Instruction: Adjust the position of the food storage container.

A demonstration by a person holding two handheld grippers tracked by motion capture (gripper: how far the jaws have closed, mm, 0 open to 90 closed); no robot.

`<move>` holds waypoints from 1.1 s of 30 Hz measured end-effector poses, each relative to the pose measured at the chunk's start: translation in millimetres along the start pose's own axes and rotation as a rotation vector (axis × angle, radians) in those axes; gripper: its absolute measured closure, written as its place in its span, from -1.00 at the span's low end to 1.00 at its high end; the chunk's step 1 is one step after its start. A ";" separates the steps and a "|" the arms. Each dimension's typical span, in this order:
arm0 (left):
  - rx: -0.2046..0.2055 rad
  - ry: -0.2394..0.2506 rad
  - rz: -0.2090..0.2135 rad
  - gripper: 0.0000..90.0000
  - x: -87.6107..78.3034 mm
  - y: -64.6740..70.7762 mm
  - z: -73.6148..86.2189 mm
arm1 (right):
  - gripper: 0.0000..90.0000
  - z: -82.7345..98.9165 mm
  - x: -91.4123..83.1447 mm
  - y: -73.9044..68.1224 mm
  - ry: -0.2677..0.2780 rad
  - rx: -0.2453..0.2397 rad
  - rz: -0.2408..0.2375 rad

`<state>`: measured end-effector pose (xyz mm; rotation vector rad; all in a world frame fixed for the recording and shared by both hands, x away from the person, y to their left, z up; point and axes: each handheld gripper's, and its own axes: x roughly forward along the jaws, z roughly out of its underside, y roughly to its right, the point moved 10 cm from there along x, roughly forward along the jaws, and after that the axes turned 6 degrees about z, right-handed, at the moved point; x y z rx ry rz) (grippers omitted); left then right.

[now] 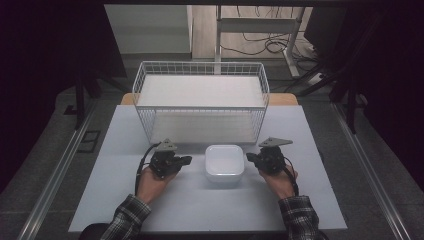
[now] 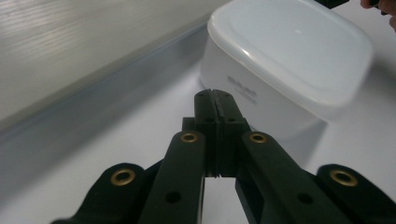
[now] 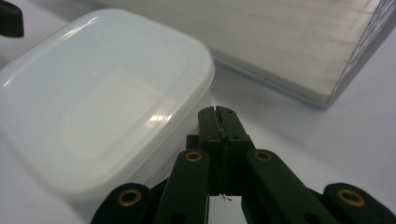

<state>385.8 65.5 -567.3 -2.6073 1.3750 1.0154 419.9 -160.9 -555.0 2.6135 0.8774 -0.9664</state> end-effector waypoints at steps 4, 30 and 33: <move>-0.010 -0.007 -0.003 1.00 18.8 -6.0 -9.9 | 0.98 -7.4 14.2 5.1 0.001 0.010 0.008; 0.006 -0.042 0.030 1.00 35.8 7.4 -14.4 | 0.98 1.2 31.5 -28.6 -0.071 -0.055 -0.075; 0.008 -0.044 0.037 1.00 32.4 11.5 -10.6 | 0.97 3.3 28.2 -30.5 -0.078 -0.067 -0.062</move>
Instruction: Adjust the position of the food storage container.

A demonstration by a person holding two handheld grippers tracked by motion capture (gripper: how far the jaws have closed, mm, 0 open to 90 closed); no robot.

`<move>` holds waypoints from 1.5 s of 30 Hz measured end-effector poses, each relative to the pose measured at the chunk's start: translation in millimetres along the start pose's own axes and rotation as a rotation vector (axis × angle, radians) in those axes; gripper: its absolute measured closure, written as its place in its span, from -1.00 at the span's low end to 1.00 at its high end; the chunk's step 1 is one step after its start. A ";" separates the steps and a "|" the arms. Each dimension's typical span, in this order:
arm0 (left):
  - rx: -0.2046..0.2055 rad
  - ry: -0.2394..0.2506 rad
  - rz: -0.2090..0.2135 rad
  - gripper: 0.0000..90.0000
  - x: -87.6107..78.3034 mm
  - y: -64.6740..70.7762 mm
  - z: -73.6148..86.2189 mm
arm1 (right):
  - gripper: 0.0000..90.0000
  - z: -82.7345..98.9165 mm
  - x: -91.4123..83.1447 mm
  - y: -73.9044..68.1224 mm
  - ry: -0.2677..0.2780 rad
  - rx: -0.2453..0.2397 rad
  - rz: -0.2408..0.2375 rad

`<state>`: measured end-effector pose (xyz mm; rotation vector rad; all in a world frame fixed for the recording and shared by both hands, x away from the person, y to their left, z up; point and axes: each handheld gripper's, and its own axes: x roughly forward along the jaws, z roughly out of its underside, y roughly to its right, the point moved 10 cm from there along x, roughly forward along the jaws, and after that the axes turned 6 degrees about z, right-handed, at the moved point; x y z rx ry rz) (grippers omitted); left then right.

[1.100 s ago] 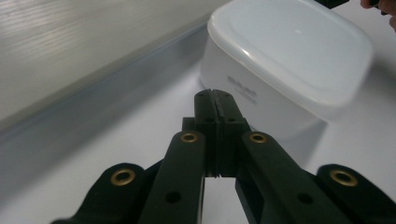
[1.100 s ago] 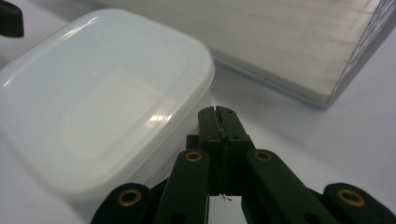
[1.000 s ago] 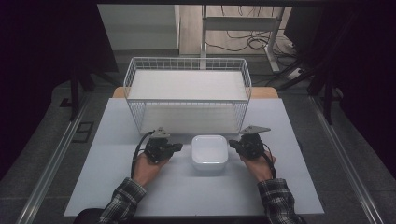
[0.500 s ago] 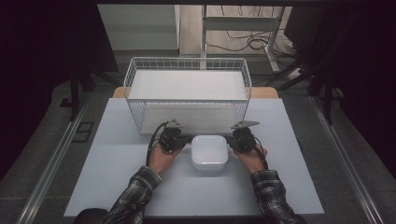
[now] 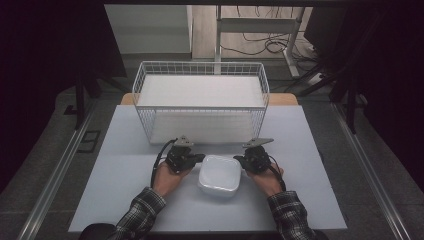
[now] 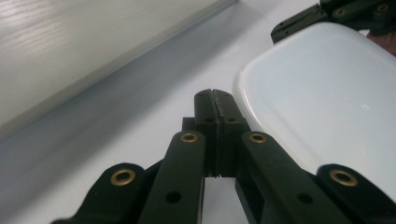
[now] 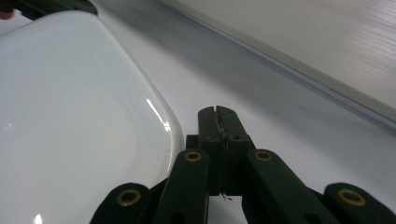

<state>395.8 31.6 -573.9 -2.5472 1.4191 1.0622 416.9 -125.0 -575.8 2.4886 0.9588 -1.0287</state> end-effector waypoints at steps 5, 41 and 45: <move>-0.008 0.003 0.002 1.00 -1.2 1.2 3.4 | 0.97 4.6 -12.6 2.1 0.008 0.030 0.003; -0.083 -0.036 -0.016 1.00 -22.4 12.6 38.8 | 0.96 18.2 -11.1 -54.3 -0.044 -0.047 -0.060; -0.086 -0.034 -0.012 1.00 -18.4 13.6 37.3 | 0.95 22.4 -16.7 -55.2 -0.052 -0.034 -0.055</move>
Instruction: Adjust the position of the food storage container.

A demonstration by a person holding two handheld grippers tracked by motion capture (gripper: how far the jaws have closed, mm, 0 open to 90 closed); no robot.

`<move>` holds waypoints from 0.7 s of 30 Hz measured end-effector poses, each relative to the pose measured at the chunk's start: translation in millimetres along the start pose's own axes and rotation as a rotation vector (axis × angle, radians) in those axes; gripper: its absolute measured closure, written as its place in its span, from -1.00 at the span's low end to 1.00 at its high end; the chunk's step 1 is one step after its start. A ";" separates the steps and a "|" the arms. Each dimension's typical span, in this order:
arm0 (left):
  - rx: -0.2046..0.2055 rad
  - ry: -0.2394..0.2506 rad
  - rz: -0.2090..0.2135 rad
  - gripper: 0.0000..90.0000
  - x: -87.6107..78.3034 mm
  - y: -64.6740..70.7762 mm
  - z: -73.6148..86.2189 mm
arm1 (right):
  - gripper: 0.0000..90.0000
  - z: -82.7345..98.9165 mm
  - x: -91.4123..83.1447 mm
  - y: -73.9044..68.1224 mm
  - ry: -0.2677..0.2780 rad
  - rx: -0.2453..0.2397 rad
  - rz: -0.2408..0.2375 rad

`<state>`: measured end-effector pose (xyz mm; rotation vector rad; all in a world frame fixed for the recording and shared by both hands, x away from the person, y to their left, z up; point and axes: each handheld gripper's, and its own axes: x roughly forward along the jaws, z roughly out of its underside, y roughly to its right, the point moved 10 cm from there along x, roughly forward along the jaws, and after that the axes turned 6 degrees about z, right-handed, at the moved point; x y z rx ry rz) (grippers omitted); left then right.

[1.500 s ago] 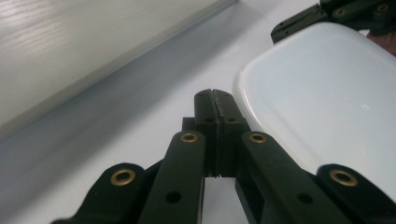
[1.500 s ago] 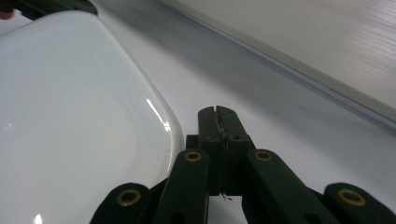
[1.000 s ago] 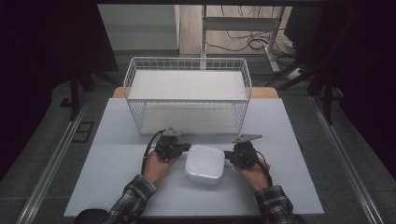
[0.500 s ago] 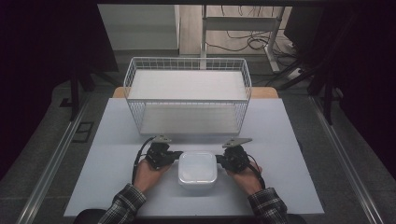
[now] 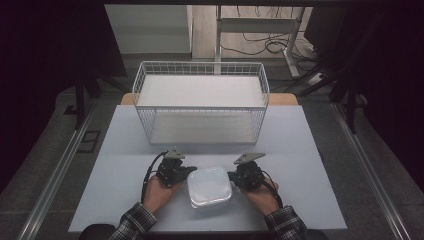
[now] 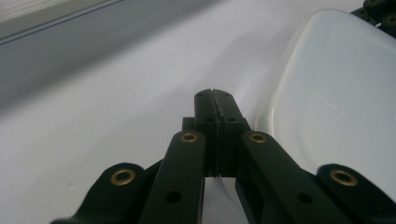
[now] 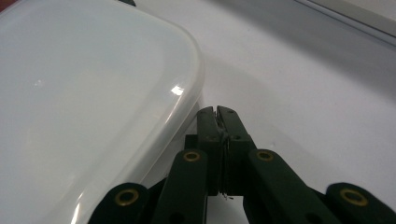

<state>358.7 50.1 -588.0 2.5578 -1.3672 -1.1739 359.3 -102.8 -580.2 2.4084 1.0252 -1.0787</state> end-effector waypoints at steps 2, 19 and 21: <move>0.003 0.002 -0.016 1.00 -3.3 -1.2 0.1 | 0.94 2.9 -2.5 -0.9 -0.006 0.010 -0.003; -0.032 0.010 -0.042 0.99 -54.2 -0.4 42.4 | 0.94 38.3 -34.2 -34.0 -0.033 0.027 -0.090; -0.023 0.006 -0.056 0.98 -57.0 0.4 46.5 | 0.92 39.2 -37.2 -35.5 -0.024 0.022 -0.104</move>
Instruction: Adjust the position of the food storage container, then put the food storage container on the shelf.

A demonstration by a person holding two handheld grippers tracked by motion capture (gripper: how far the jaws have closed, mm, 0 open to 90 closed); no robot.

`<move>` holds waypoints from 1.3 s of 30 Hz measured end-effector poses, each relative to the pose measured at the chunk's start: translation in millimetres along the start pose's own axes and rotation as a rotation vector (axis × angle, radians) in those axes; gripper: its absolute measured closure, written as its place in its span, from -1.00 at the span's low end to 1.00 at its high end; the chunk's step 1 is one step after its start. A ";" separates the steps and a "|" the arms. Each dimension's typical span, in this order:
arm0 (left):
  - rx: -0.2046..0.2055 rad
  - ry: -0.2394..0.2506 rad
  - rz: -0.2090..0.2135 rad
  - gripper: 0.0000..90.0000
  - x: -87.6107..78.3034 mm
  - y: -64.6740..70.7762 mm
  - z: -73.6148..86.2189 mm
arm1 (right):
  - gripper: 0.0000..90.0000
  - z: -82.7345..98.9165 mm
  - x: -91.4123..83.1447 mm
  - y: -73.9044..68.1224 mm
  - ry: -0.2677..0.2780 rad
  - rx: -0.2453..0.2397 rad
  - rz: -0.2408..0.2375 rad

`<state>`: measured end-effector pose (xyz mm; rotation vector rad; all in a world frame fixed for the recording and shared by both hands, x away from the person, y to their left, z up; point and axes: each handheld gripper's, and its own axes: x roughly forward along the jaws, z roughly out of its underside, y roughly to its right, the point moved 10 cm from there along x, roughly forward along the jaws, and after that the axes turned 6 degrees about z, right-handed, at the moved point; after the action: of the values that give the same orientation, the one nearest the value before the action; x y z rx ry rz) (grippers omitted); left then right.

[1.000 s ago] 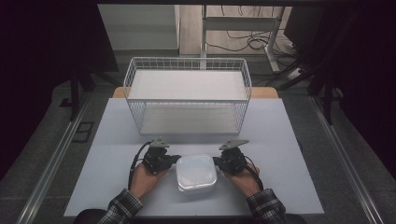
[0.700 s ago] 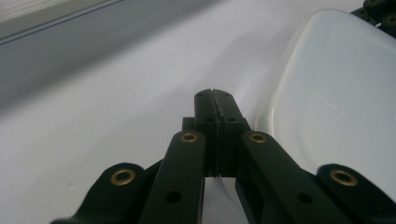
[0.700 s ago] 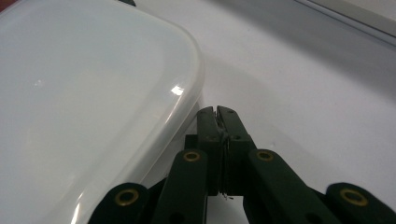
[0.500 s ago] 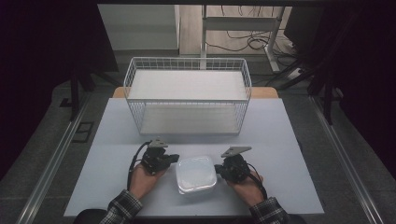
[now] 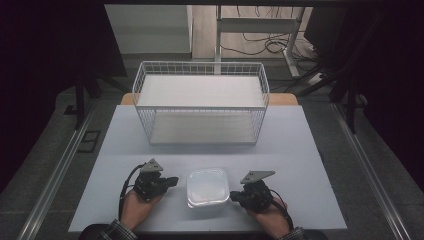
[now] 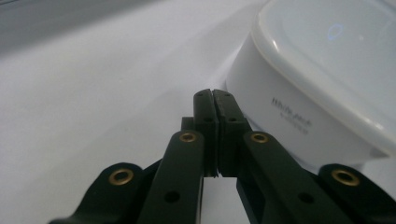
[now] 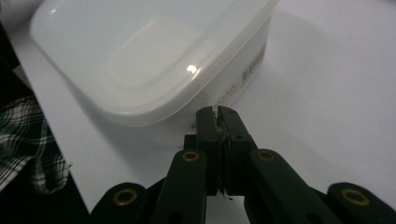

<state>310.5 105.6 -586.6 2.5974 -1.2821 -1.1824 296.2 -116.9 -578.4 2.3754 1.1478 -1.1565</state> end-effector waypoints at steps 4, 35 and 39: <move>0.029 0.006 -0.033 0.57 -5.7 0.0 7.0 | 0.38 -2.4 -11.3 16.9 0.059 -0.026 0.078; 0.059 0.034 0.118 -0.79 -6.6 40.3 -3.7 | -0.88 -25.4 -23.3 25.0 0.146 0.019 0.085; 0.052 0.033 0.131 -0.72 3.1 45.4 -12.9 | -0.73 -35.3 -18.6 13.2 0.139 0.009 0.017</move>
<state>289.1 69.5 -564.7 2.5110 -1.4699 -1.0948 318.6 -117.0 -542.7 2.5009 1.1640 -1.0070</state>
